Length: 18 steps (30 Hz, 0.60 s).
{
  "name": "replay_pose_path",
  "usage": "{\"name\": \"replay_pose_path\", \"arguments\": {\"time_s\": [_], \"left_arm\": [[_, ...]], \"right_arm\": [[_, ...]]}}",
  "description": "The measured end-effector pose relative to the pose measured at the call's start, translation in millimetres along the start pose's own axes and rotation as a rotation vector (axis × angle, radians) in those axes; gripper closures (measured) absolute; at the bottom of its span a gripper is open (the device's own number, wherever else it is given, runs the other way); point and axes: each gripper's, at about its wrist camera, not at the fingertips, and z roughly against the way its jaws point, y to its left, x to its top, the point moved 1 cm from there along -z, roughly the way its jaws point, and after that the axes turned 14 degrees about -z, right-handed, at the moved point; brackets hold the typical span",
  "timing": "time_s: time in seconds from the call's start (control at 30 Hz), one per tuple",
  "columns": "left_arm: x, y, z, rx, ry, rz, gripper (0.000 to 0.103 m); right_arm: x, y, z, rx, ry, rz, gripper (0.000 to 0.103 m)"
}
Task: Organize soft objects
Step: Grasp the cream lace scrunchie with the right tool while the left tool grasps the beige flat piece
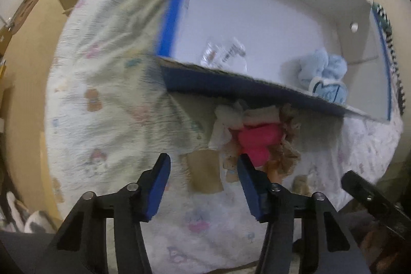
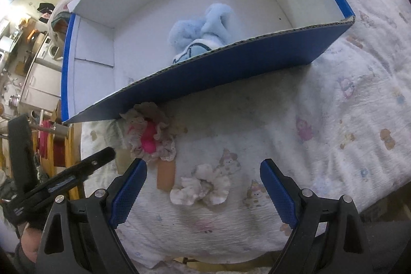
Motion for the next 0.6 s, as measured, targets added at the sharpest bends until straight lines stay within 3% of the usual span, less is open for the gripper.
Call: {"name": "replay_pose_path", "arguments": {"time_s": [0.1,0.13,0.17,0.27,0.47,0.6], "left_arm": [[3,-10,-18,0.006,0.048,-0.042,0.053],[3,-13,-23,0.009,0.066,-0.054,0.058],[2,-15,-30,0.026,0.086,-0.066,0.073],[-1,-12,-34,0.044,0.102,-0.059,0.089],[-5,-9,-16,0.005,0.067,-0.052,0.094],[-11,1,1,0.006,0.037,-0.039,0.094]], "right_arm": [[1,-2,-2,-0.003,0.004,-0.006,0.007],[0,-2,-2,-0.005,0.005,-0.007,0.007],[1,-3,-3,-0.008,0.006,-0.007,0.007],[1,-5,-7,-0.012,0.026,-0.015,0.007],[-3,-7,-32,-0.037,0.136,-0.012,0.008],[-8,-4,-47,-0.064,0.185,0.002,0.015]]}}
